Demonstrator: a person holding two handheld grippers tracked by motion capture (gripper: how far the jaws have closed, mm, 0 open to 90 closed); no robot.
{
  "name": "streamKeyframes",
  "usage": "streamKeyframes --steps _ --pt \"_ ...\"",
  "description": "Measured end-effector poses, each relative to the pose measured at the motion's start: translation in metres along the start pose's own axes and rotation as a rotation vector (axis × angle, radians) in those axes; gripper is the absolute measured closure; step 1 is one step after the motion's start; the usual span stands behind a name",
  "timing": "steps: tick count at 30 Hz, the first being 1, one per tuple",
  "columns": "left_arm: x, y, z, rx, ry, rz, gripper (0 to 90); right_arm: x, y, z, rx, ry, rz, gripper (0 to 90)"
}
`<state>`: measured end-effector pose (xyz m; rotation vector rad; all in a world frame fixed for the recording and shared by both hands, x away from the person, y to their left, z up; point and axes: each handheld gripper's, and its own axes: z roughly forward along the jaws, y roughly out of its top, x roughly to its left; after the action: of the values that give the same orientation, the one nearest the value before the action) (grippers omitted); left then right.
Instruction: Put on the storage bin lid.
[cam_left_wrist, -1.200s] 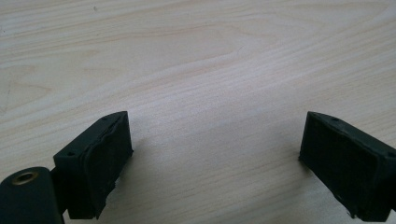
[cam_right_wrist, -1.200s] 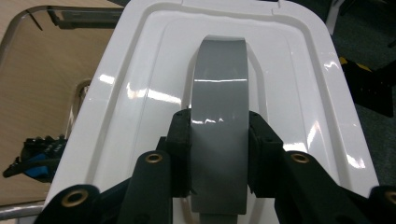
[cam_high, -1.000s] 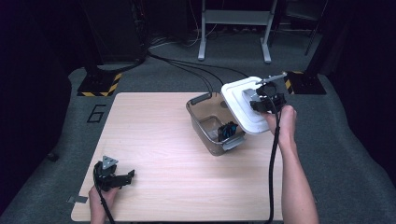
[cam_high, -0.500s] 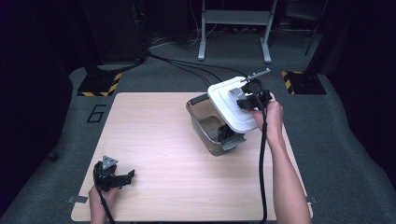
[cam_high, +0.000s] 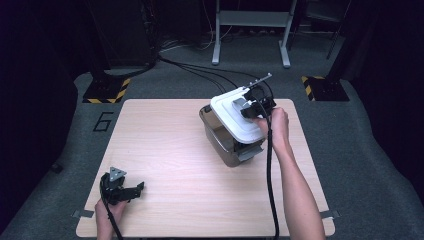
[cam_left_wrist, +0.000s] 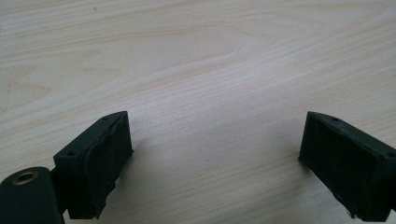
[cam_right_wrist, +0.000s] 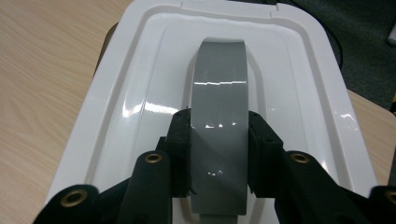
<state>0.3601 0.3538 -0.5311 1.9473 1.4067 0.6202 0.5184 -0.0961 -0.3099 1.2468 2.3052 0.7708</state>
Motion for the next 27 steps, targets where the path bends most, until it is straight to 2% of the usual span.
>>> streamKeyframes --steps 4,14,27 --pt "0.0 0.0 0.0 0.0 0.0 0.001 9.0 0.006 0.004 0.011 0.028 0.011 0.019 66.5" --pt "0.0 0.0 0.0 -0.001 0.0 0.001 9.2 0.021 0.012 0.032 0.045 0.013 0.018 66.4" --pt "0.0 0.0 0.0 -0.001 -0.003 0.0 9.1 0.032 0.015 0.041 0.063 0.002 0.016 66.0"
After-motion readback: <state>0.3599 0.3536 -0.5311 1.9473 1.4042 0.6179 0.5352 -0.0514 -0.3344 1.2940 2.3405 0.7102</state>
